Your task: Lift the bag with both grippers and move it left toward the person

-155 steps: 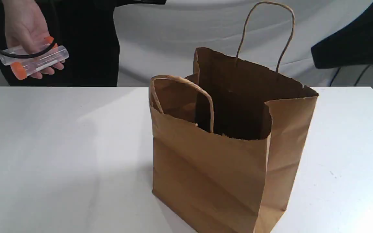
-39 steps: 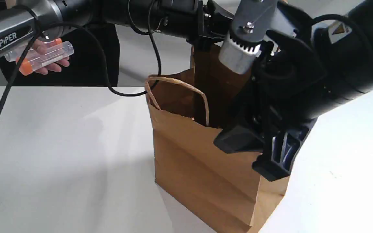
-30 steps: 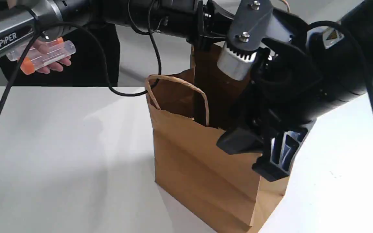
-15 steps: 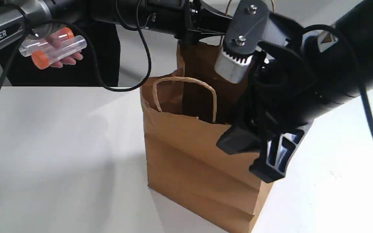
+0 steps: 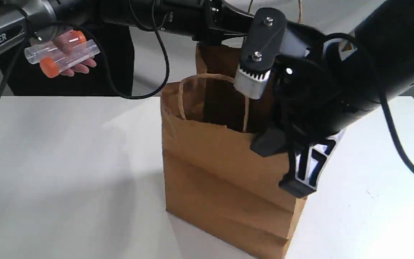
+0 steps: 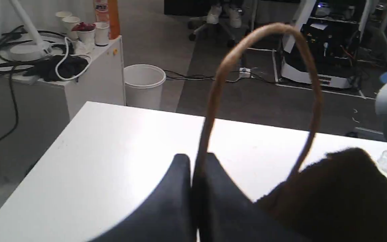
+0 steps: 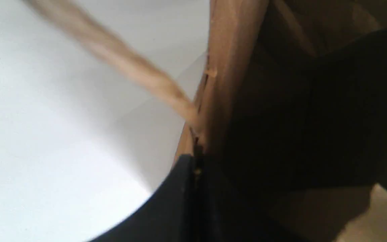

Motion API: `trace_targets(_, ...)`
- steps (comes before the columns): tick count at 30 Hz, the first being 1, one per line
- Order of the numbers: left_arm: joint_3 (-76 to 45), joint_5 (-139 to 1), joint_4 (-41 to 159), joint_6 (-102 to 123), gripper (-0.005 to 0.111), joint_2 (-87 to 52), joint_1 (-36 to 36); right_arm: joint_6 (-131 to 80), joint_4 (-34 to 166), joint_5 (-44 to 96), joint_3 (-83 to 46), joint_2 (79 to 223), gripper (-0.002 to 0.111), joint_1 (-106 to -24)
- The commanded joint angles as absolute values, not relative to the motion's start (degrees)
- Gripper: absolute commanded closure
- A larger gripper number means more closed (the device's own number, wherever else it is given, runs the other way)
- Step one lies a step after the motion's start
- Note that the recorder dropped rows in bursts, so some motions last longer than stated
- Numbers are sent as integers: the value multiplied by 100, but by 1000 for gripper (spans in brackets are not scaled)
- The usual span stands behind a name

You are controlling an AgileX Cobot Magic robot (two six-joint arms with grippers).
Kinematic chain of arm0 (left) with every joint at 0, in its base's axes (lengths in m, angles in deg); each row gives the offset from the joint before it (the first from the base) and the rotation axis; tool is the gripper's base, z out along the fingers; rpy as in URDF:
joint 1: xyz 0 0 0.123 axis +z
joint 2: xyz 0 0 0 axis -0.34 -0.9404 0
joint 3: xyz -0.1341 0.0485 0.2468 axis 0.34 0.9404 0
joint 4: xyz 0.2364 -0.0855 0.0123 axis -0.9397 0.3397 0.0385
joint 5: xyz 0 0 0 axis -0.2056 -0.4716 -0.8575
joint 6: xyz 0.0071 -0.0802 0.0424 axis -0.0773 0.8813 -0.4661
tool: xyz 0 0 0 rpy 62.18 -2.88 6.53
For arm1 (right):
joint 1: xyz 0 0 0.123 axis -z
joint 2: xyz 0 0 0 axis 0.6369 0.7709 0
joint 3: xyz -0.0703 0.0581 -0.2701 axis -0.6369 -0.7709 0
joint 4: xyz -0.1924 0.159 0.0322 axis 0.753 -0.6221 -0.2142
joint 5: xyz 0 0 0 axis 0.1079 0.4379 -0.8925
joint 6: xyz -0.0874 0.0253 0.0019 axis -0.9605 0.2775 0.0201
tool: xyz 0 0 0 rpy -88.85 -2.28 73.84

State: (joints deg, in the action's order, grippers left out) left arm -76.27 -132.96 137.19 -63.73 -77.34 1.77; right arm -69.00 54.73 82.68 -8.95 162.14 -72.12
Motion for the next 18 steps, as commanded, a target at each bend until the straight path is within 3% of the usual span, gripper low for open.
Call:
trace_targets(1,-7663,-13221,13815,-6131,107,-7718,308,-6889,5359,8687,-523,16193,108,-7221)
trace_targets(9,-7663,-13283,13815,-5356,107,-7718,729,-6870,5193,9577,610,16217,108,-7221)
trace_targets(18,-7663,-13646,13815,-5066,107,-7718,1011,-6737,4793,9577,1124,16432,108,-7214)
